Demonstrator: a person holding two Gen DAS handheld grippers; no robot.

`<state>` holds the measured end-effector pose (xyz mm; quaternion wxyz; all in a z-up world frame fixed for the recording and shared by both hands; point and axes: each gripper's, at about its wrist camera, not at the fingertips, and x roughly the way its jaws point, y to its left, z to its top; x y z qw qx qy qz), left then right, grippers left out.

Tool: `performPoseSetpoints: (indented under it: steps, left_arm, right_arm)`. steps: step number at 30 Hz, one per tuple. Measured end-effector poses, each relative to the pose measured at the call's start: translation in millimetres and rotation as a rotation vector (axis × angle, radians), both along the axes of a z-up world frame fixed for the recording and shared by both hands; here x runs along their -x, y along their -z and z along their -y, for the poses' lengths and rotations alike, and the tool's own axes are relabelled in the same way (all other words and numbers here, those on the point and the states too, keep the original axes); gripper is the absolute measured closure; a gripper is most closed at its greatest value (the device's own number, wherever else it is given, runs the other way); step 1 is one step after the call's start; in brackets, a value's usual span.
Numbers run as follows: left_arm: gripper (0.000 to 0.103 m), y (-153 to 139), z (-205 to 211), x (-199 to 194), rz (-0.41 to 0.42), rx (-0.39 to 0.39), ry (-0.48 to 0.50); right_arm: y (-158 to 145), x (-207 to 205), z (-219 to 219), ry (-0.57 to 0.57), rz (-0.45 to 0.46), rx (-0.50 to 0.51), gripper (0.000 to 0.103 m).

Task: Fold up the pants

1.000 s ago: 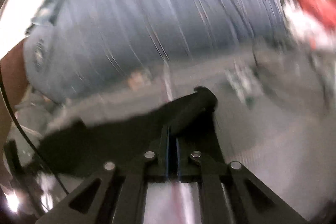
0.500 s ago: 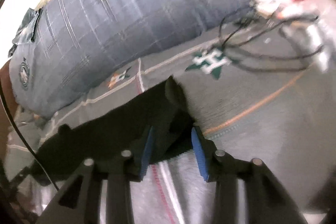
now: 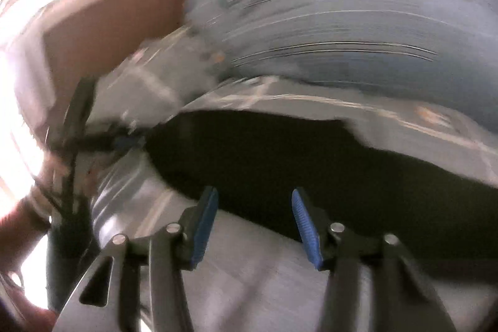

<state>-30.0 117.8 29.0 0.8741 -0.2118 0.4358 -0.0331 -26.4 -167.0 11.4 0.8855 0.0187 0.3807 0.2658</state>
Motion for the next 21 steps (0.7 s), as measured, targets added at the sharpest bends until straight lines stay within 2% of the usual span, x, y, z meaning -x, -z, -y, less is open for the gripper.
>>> performPoseSetpoints:
  steps: [5,9,10,11,12,13,14,18,21]
  left_arm:
    - [0.02,-4.2,1.2,-8.7,0.029,0.018,0.021]
    - [0.022,1.2,4.7,-18.7,0.025,0.011,0.049]
    - [0.027,2.5,5.8,-22.0,0.023,0.008,0.054]
    - [0.036,3.4,7.5,-24.8,0.022,0.008,0.063]
    - [0.042,4.2,10.0,-28.7,0.02,0.001,0.066]
    - [0.054,4.2,11.8,-30.6,0.019,-0.02,0.063]
    - [0.063,2.8,13.2,-31.7,0.02,-0.047,0.059]
    - [0.071,-12.5,15.3,-24.7,0.073,-0.056,0.081]
    - [0.073,-15.8,14.7,-18.8,0.087,-0.132,0.07]
  right_arm:
    - [16.7,-11.6,-62.7,-0.139,0.041,0.111,0.051]
    - [21.9,-13.1,-79.1,-0.185,0.069,0.177,0.053]
    - [23.4,-15.5,-81.2,-0.185,0.068,0.198,0.06]
    - [24.7,-17.2,-82.4,-0.18,0.067,0.215,0.079]
    - [25.9,-18.8,-83.6,-0.173,0.063,0.222,0.09]
    - [24.8,-21.6,-83.0,-0.161,0.053,0.209,0.097]
    - [20.5,-22.3,-78.9,-0.147,0.044,0.176,0.098]
    - [-1.9,-15.7,-69.9,-0.135,0.052,0.099,0.098]
    - [-1.8,-9.7,-75.7,-0.146,0.052,0.115,0.098]
